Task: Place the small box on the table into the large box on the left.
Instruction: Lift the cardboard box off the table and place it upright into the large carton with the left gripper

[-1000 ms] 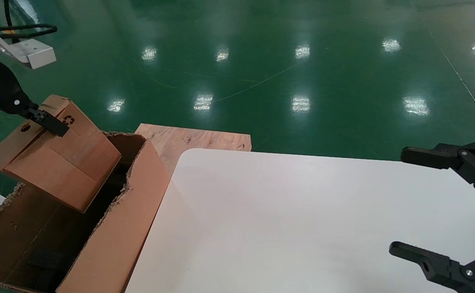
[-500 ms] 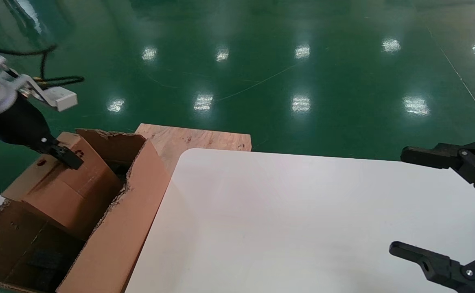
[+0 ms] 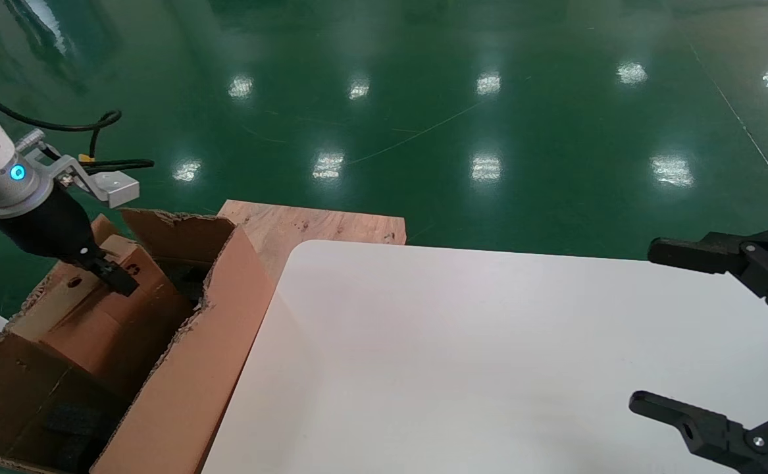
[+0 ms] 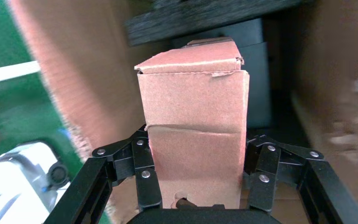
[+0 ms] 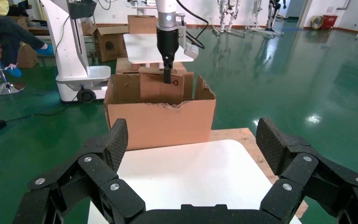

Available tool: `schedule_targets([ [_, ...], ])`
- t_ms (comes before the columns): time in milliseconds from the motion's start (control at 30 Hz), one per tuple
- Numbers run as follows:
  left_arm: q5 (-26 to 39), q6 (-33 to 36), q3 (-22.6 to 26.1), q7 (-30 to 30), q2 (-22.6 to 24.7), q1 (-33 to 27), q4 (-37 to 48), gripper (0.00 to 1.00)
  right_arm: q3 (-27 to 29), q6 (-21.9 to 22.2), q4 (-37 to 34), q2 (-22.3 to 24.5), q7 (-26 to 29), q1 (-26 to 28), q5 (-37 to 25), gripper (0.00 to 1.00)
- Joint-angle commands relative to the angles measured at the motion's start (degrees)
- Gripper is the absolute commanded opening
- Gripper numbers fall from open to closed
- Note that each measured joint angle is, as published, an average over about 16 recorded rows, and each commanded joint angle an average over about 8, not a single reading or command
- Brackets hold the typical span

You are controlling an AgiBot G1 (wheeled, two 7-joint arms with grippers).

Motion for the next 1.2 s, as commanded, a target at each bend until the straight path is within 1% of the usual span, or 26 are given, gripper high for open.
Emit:
schedule_targets([
  [33, 0.27, -0.72, 0.16, 1.0, 0.18, 0.36, 1.34, 0.0, 0.0, 0.0, 0.0, 0.0, 0.0, 0.0, 0.0, 1.0],
  [367, 1.14, -2.78, 0.71, 2.17, 0.44, 1.49, 5.71, 0.0, -0.02, 0.01, 0.0, 0.01, -0.01, 0.0, 0.01, 1.0],
  [633, 1.55, -5.09, 0.98, 0.84, 0.39, 3.01, 7.87, 0.0, -0.03, 0.01, 0.0, 0.01, -0.02, 0.01, 0.02, 1.0],
  [867, 1.48, -7.02, 0.93, -0.64, 0.2, 4.9, 8.69, 0.0, -0.05, 0.02, 0.0, 0.02, -0.02, 0.01, 0.03, 1.0],
  [1200, 1.12, -8.19, 0.68, -1.18, -0.32, 5.92, 8.84, 0.0, -0.06, 0.03, 0.0, 0.03, -0.03, 0.01, 0.04, 1.0],
])
